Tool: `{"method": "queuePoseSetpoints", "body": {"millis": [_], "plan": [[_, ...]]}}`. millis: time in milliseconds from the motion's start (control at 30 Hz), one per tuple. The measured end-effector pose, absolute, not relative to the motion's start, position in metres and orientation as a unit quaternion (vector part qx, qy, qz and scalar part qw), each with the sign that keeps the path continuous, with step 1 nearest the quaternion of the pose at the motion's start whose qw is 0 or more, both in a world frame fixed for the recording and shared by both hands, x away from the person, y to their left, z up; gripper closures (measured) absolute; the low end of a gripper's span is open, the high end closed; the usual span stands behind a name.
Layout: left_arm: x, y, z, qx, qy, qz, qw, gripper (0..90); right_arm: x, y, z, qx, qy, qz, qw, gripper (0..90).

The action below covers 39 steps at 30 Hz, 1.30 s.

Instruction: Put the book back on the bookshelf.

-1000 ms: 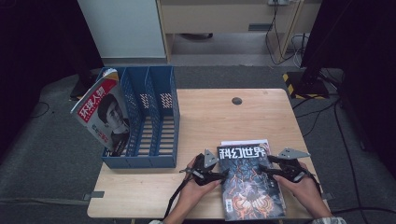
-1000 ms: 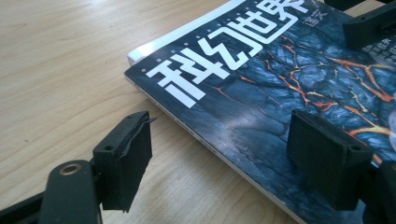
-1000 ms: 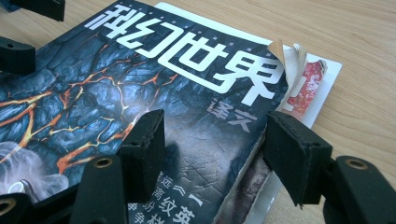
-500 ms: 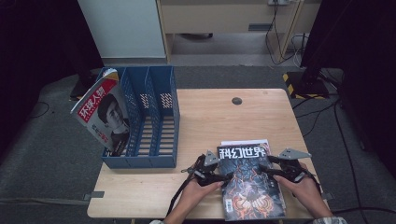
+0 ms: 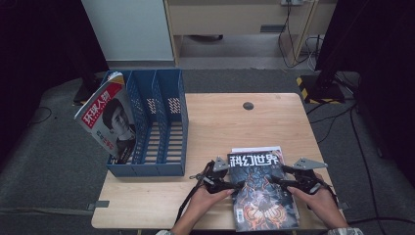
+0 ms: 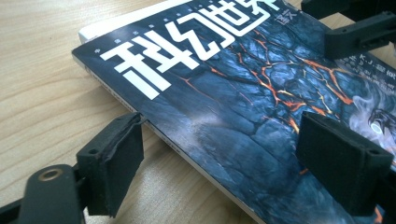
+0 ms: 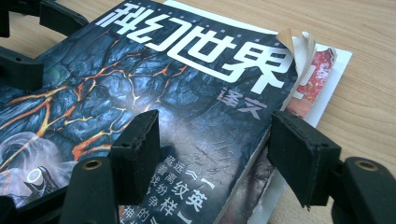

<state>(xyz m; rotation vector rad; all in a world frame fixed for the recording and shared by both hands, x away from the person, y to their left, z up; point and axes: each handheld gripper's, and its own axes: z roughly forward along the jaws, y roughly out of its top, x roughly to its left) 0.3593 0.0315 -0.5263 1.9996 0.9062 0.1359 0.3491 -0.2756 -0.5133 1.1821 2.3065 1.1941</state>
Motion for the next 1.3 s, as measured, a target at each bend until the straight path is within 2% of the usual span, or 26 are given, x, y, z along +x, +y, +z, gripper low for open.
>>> {"method": "queuePoseSetpoints", "body": {"millis": [733, 900, 1100, 1300], "plan": [[0.366, 0.034, -0.532, 0.797, 0.387, 0.016, 0.464, 14.7, 0.349, -0.274, -0.514, 0.414, 0.799, 0.413, 0.142, 32.5], [0.365, 0.033, -0.526, 0.797, 0.389, 0.023, 0.461, 18.8, 0.349, -0.273, -0.513, 0.415, 0.799, 0.411, 0.143, 32.5], [0.364, 0.039, -0.507, 0.771, 0.385, 0.016, 0.508, 29.1, 0.349, -0.274, -0.513, 0.415, 0.8, 0.409, 0.142, 32.6], [0.364, 0.037, -0.502, 0.772, 0.383, 0.022, 0.507, 31.7, 0.349, -0.274, -0.513, 0.42, 0.797, 0.411, 0.14, 32.6]]}}
